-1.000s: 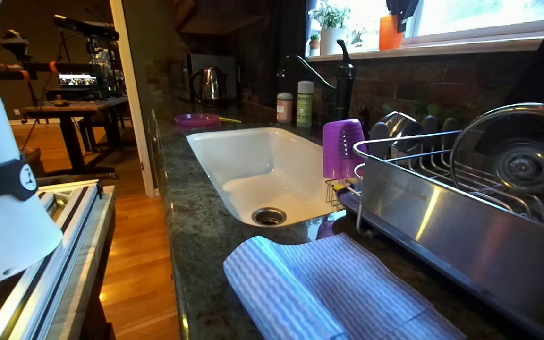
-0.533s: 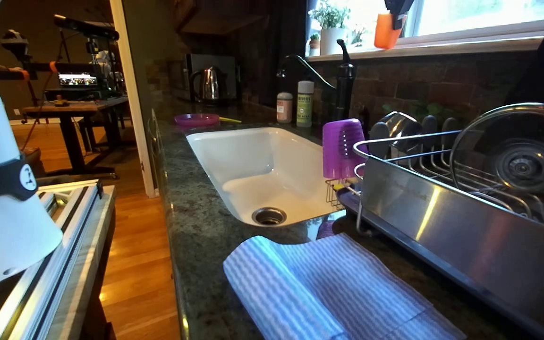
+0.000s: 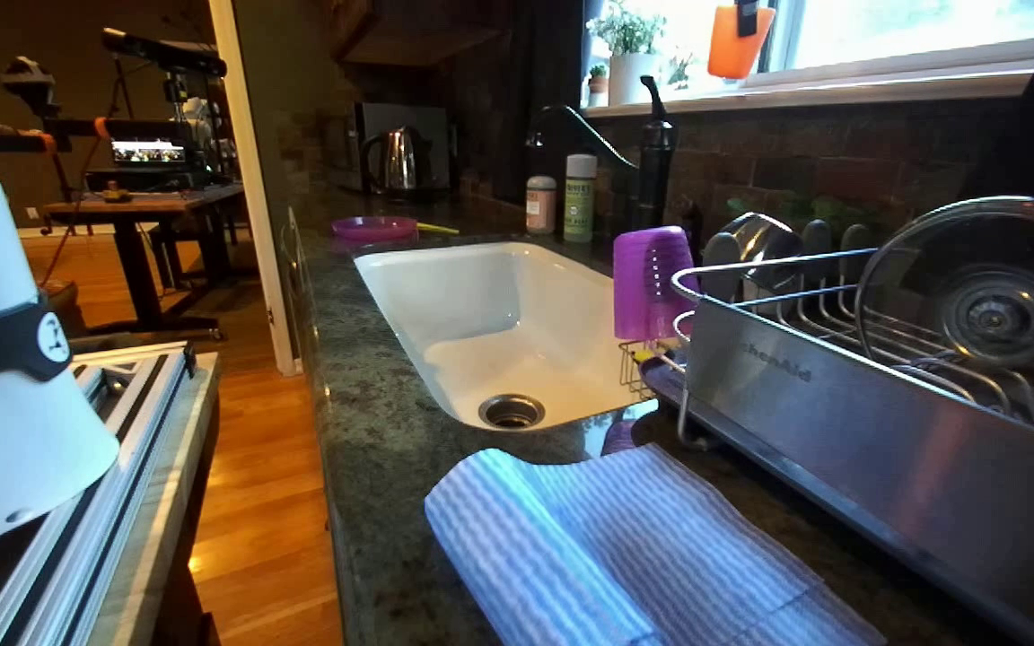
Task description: Take the cup off of the window seal and put it onto the dish rack
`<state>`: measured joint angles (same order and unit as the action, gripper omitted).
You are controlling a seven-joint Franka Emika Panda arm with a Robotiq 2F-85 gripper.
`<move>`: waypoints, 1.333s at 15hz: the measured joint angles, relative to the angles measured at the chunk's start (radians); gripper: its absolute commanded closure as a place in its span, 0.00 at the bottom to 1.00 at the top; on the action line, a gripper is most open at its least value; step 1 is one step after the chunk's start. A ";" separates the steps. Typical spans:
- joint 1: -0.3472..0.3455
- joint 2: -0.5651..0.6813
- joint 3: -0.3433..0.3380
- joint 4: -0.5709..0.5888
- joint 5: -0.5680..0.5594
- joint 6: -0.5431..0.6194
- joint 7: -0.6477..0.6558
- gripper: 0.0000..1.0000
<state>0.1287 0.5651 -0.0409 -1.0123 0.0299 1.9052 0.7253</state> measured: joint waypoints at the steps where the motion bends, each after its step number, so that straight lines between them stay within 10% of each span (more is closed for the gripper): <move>1: 0.007 -0.027 -0.010 -0.043 -0.005 0.001 0.051 0.99; 14: -0.024 -0.339 -0.110 -0.651 -0.054 0.165 0.639 0.94; 20: -0.047 -0.347 -0.088 -0.661 -0.058 0.168 0.645 0.99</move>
<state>0.0820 0.2180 -0.1290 -1.6734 -0.0278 2.0728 1.3705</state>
